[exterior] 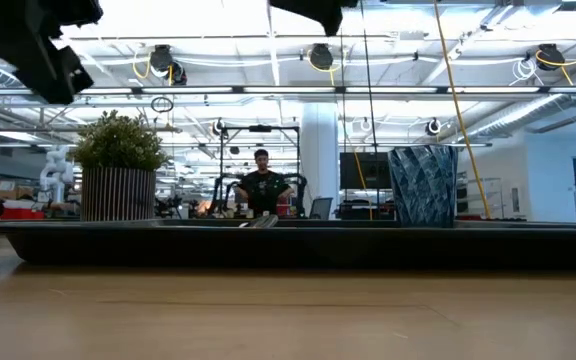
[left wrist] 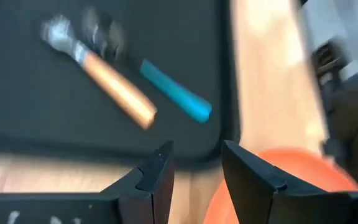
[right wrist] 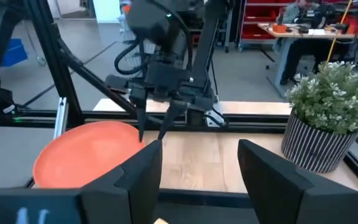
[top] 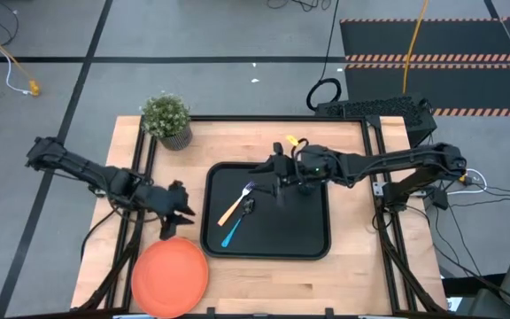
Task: Pick and place plate/cup/fork/spoon on tray
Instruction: Put the orange plate on the black tray
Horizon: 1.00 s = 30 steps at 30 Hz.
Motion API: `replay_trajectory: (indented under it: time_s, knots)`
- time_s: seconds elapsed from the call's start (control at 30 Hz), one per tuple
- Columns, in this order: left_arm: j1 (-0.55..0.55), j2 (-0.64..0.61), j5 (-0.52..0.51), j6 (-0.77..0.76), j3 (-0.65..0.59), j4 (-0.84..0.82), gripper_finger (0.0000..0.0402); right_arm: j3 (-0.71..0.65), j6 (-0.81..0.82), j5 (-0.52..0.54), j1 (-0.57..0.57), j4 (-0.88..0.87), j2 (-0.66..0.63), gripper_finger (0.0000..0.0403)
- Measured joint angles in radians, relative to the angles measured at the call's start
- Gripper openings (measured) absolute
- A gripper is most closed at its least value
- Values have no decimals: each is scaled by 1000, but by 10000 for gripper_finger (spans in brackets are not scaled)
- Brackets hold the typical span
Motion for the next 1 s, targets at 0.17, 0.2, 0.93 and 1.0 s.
replay_trajectory:
  time_s: [0.17,0.2,0.93,1.0]
  knots:
    - [-65,131,-67,-99,196,-321,136,0,9,0,19,-79,-31,201]
    - [-73,164,-69,-119,229,-388,136,0,14,-1,24,-83,-34,201]
    - [-181,459,30,-226,107,-324,146,0,76,-1,100,-118,-36,201]
    - [-181,459,34,-233,91,-307,161,0,77,0,104,-118,-36,201]
